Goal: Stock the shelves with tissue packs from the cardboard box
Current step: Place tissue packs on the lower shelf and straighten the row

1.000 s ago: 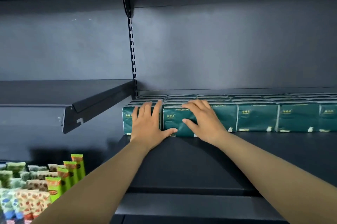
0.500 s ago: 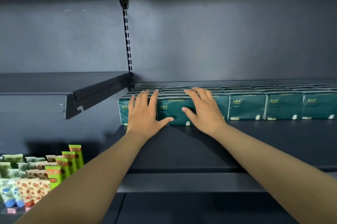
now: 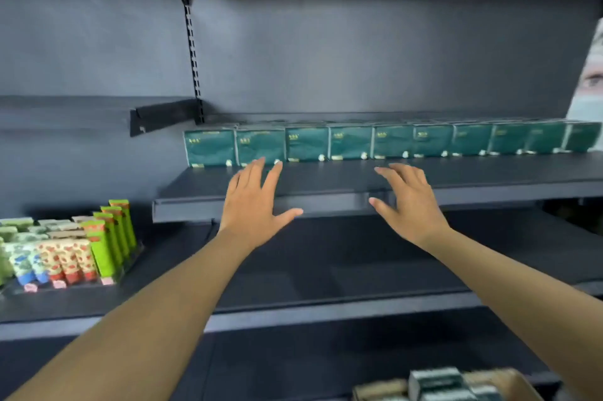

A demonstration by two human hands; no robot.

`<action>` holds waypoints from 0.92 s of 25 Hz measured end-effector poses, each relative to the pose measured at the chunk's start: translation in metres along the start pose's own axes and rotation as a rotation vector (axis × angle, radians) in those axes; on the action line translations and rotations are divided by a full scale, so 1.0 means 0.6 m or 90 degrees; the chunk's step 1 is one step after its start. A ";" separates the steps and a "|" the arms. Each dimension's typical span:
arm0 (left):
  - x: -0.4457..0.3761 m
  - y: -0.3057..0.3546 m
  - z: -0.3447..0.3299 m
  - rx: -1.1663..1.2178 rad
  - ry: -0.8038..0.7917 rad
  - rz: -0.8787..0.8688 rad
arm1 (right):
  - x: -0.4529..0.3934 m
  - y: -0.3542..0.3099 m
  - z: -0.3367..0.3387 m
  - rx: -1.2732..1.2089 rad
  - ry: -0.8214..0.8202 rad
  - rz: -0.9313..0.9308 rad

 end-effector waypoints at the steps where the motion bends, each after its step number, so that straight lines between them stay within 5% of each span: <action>1: 0.024 0.031 0.000 -0.002 0.002 -0.003 | 0.033 0.017 0.014 0.020 -0.014 0.006; 5: 0.128 0.168 -0.026 0.038 -0.008 -0.026 | 0.167 0.104 0.063 0.075 -0.087 -0.019; 12: 0.269 0.391 -0.157 0.134 -0.175 -0.041 | 0.321 0.297 0.067 0.079 -0.198 -0.083; 17: 0.327 0.535 -0.290 0.170 -0.301 -0.021 | 0.386 0.462 -0.004 0.058 -0.289 -0.099; 23: 0.403 0.714 -0.470 0.193 -0.469 0.128 | 0.450 0.665 -0.148 -0.008 -0.451 -0.054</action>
Point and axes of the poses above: each hand's wrist, its own x-axis away from the middle knuckle, its own z-axis out of the back of the hand, y = z × x, the point moved 6 cm from there along -x, towards the middle knuckle, and after that the axes turned 10 degrees about -z, right-handed, at the moved point
